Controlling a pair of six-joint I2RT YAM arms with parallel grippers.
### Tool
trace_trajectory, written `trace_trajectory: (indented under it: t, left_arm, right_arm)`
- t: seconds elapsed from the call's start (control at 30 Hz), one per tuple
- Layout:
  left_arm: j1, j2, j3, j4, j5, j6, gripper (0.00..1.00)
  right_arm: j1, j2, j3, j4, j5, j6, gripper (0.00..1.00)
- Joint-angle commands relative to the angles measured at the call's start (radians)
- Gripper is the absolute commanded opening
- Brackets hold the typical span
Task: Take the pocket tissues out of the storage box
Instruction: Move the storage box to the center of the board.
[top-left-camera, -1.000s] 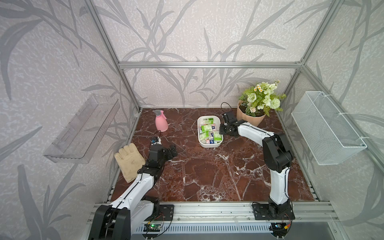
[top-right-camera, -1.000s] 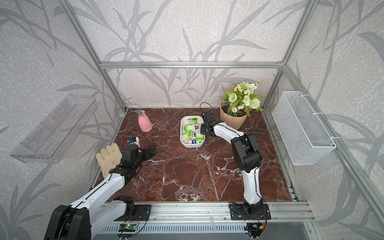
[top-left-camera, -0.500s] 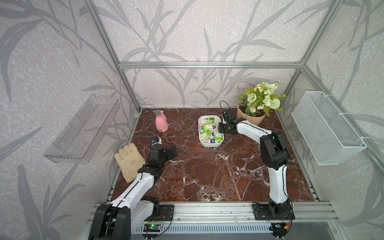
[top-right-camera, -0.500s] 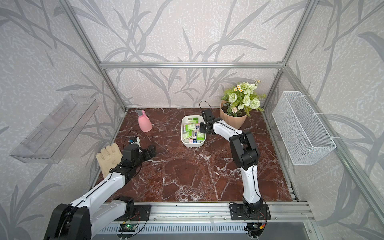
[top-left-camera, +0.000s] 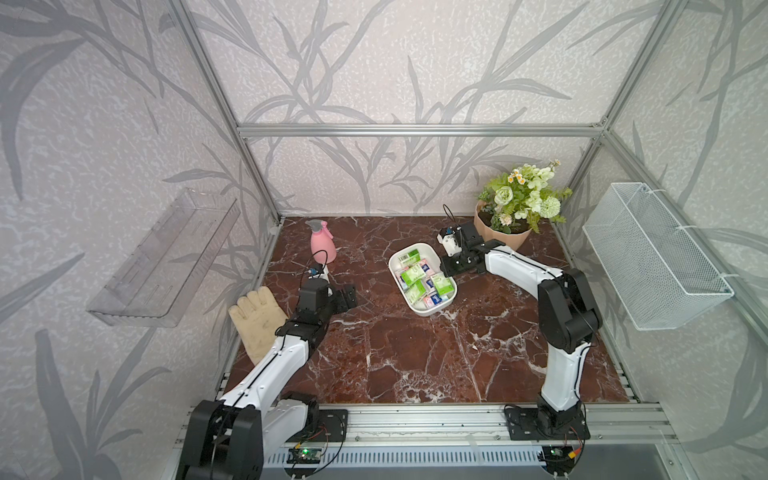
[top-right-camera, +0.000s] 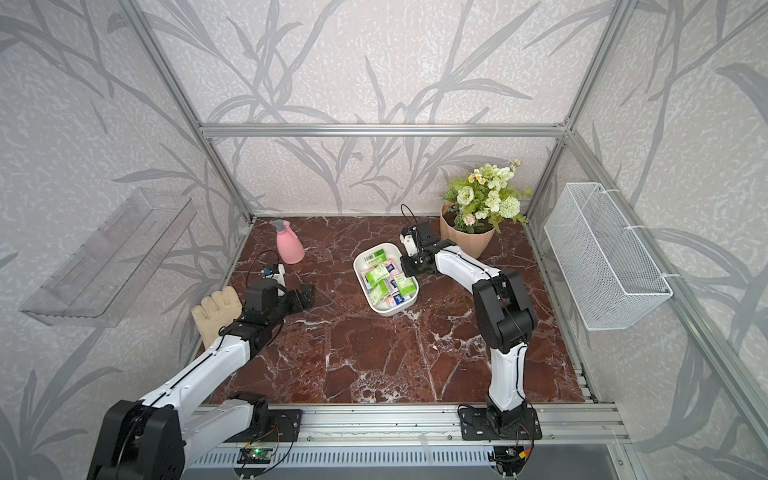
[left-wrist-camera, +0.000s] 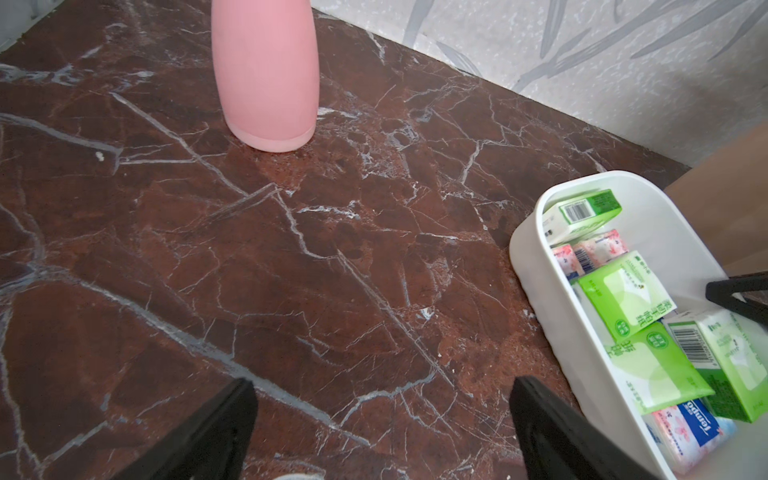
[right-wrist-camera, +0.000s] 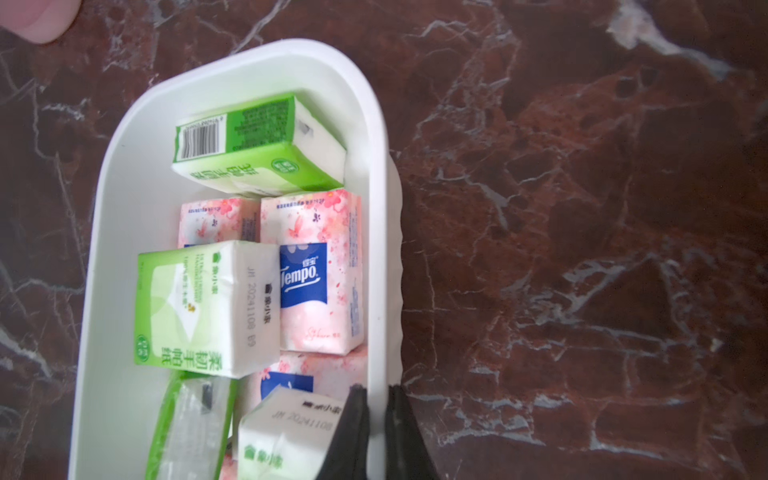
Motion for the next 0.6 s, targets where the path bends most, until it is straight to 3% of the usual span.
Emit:
trace_trajectory:
  t: [0.0,0.13,0.3,0.57]
  left_arm:
    - [-0.003,0.041,0.054,-0.021,0.070,0.033,1.00]
    - [-0.006,0.098,0.089,-0.023,0.115,0.033,1.00]
    - [-0.015,0.161,0.132,-0.037,0.149,0.034,1.00]
    - [-0.044,0.238,0.198,-0.037,0.173,0.034,1.00]
  right_arm:
    - [0.014,0.005,0.033,-0.052,-0.096,-0.132,0.08]
    - [0.037,0.050,0.073,-0.073,-0.105,-0.194,0.09]
    - [0.044,0.050,0.098,-0.063,-0.090,-0.179,0.38]
    - [0.044,-0.129,-0.039,0.000,-0.036,-0.041,0.61]
